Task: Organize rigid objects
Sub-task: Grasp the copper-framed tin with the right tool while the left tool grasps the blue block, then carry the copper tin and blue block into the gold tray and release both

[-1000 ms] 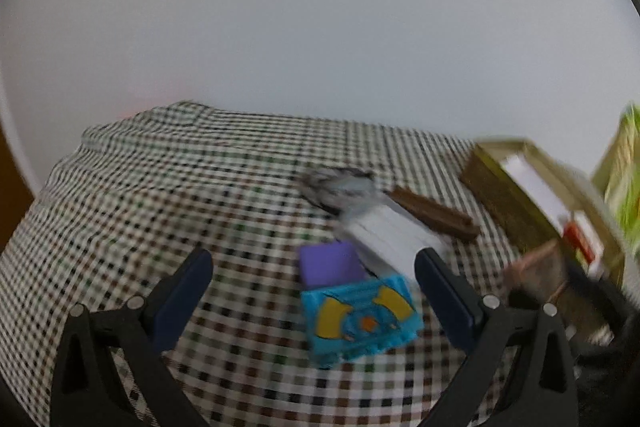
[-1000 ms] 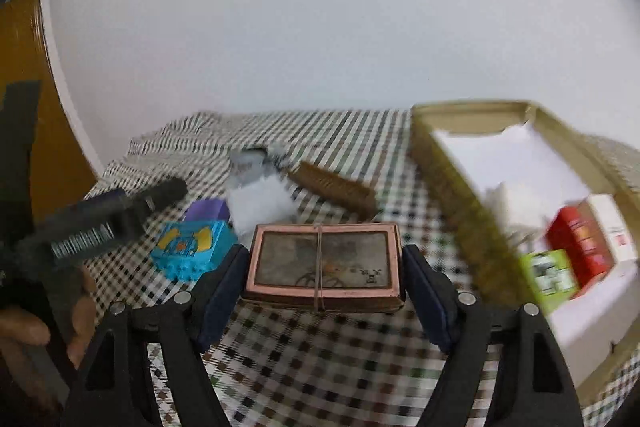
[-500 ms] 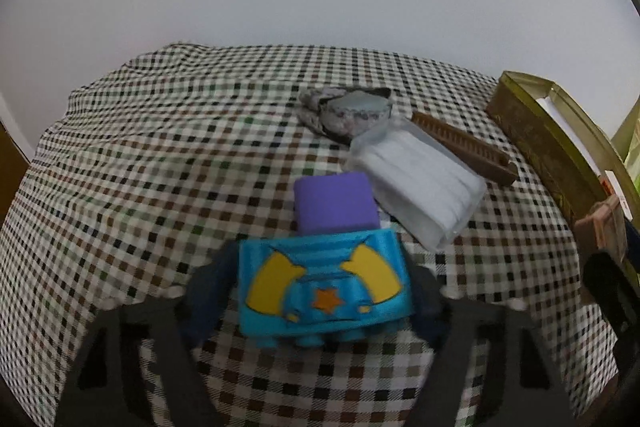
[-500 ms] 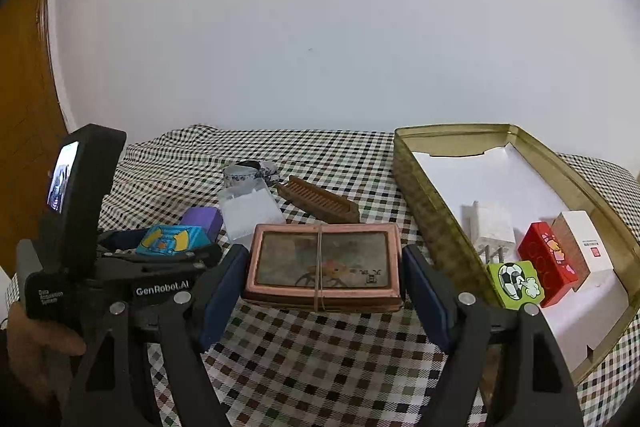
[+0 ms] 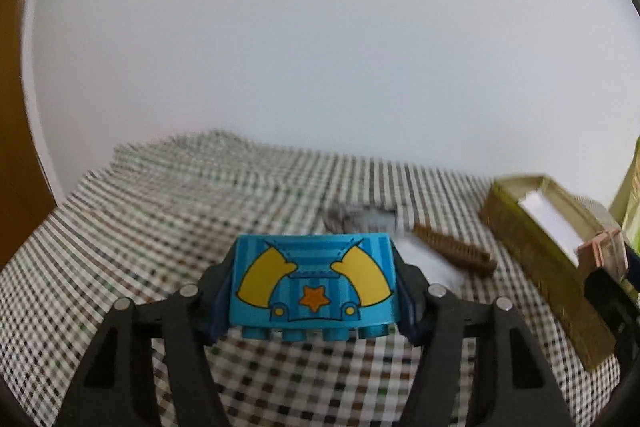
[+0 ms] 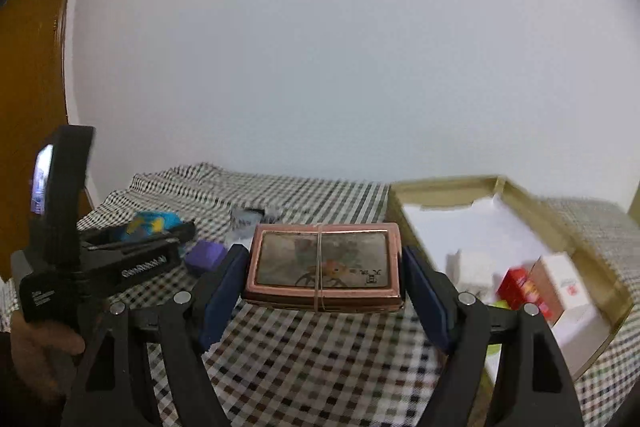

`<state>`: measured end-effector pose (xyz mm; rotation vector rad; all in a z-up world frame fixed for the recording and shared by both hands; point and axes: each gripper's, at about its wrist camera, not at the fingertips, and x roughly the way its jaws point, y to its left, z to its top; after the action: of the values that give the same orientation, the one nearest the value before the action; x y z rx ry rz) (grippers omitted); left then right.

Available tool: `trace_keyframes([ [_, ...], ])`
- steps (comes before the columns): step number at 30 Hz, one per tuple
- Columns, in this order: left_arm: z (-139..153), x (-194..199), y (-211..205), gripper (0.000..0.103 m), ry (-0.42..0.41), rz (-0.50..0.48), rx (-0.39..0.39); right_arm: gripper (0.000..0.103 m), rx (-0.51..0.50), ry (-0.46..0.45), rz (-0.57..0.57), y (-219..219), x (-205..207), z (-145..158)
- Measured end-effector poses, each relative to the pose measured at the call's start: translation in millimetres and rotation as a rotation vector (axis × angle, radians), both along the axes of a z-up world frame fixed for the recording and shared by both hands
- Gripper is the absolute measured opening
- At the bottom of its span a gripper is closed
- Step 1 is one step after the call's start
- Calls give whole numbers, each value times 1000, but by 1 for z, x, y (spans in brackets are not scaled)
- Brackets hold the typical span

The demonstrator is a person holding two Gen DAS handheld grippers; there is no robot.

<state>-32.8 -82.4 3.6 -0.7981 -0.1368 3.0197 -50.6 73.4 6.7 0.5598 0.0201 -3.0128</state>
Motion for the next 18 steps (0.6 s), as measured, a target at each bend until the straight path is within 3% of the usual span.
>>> trace_keyframes([
  [4,6,1,-1,64,54,29,41,79,16,74,2,8,11,8],
  [8,2,0,6,64,45,34,43,79,-8,120,29,27,19,13],
  [12,1,2,21,64,21,22,82,79,-17,125,8,45,21,15],
  [18,7,6,67,64,37,-34,64,79,-21,132,-44,74,22,19],
])
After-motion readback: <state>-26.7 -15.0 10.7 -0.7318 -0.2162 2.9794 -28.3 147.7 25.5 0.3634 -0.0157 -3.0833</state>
